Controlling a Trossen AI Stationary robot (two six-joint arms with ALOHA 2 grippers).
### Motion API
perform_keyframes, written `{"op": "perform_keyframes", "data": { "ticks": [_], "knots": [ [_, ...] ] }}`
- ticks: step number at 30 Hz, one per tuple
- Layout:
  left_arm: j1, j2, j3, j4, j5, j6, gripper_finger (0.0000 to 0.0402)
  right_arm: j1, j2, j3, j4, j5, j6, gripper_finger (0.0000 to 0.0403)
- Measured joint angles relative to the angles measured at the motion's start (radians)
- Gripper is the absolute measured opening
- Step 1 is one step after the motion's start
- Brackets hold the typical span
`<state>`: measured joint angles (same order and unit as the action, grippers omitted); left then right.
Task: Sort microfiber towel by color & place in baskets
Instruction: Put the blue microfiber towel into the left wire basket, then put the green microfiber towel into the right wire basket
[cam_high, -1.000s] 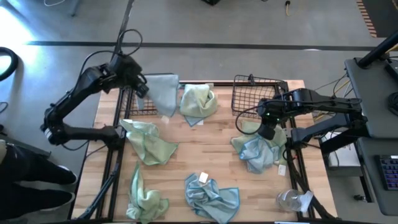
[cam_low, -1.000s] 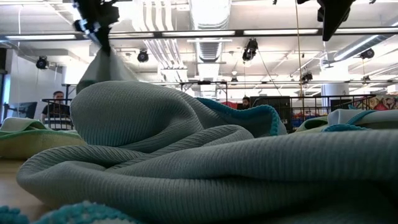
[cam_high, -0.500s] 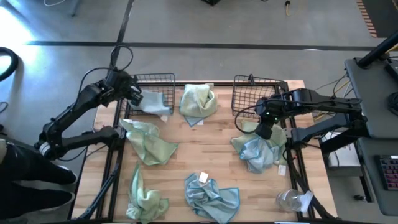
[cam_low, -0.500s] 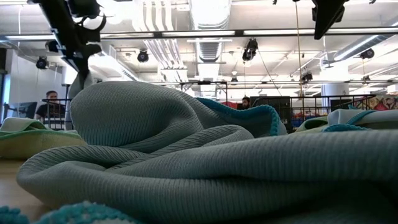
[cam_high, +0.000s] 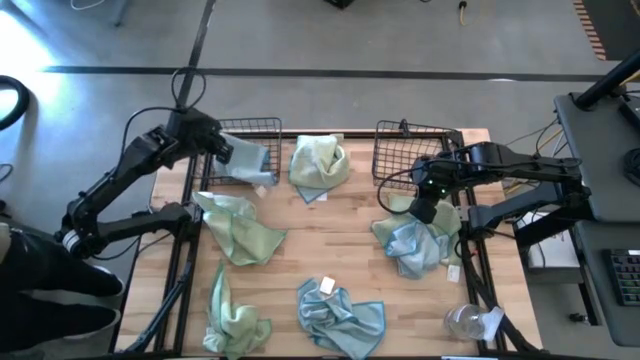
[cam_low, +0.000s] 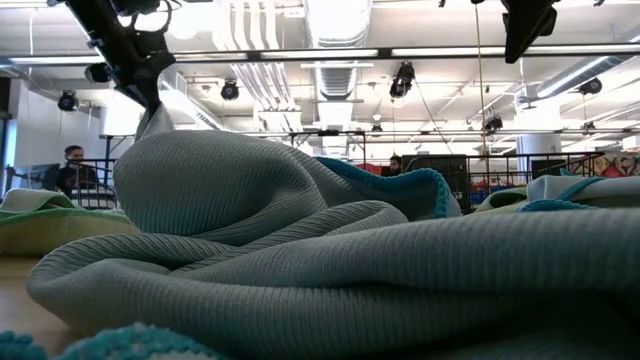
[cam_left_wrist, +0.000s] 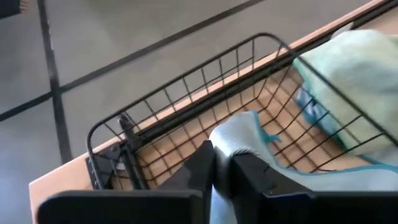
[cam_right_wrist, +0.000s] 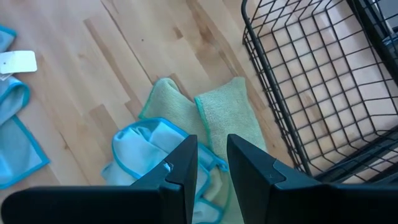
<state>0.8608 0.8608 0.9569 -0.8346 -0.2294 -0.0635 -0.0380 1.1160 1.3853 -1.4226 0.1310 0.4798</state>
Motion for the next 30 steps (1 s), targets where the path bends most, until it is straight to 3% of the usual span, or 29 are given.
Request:
{"op": "perform_keyframes", "data": {
  "ticks": [8,15,22,30],
  "knots": [
    [0.0,0.004,0.001,-0.007,0.014,0.002,0.0104,0.0,0.0,0.0,0.0,0.0,0.035,0.0082],
    [0.0,0.013,0.058,-0.004,0.02,0.097,0.0137,0.0,0.0,0.0,0.0,0.0,0.037,0.0082],
    [-0.019,0.035,0.122,0.004,0.334,0.043,0.0144,0.0,0.0,0.0,0.0,0.0,0.037,0.0082],
    [-0.127,0.112,0.077,0.136,0.411,-0.011,0.0144,0.0,0.0,0.0,0.0,0.0,0.036,0.0082]
  ]
}}
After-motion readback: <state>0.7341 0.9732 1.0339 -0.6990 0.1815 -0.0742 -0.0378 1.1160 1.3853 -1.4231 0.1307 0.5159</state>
